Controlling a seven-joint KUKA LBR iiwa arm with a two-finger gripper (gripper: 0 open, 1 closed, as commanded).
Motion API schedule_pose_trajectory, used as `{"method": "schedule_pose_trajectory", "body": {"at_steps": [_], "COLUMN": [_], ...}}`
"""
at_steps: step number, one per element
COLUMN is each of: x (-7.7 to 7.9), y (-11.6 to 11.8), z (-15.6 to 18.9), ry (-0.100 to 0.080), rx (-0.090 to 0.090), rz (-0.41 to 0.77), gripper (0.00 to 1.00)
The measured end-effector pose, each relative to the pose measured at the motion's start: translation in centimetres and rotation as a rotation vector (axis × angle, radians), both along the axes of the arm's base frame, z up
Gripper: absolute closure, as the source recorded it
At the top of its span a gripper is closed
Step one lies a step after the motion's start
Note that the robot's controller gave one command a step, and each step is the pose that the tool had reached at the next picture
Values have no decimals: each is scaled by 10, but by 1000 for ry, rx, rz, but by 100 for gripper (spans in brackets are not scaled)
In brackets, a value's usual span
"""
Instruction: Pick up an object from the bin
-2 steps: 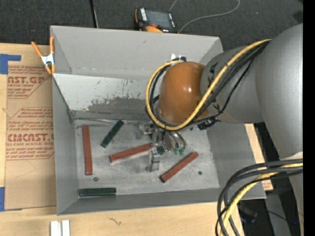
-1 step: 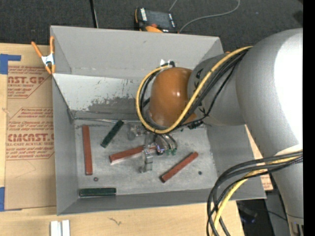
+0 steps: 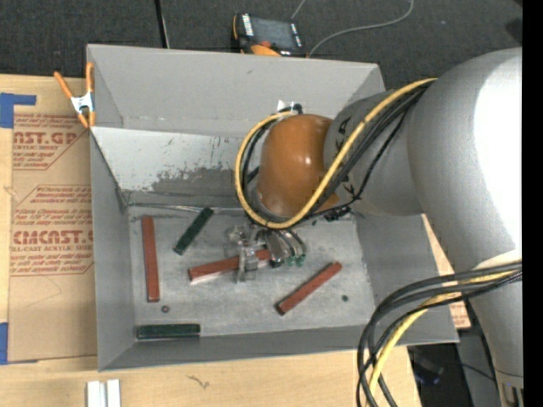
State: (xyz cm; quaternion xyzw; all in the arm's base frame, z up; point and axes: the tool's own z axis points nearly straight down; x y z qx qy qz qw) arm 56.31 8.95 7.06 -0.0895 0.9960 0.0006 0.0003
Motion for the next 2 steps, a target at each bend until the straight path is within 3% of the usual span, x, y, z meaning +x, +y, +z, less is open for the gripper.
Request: {"method": "schedule_pose_trajectory", "body": {"at_steps": [1,2], "x": [-17,-14], "y": [-5,7], "z": [160,160], "ry": [-10,-3], "rx": [0,0], "rz": [21,326], "gripper": [100,100]}}
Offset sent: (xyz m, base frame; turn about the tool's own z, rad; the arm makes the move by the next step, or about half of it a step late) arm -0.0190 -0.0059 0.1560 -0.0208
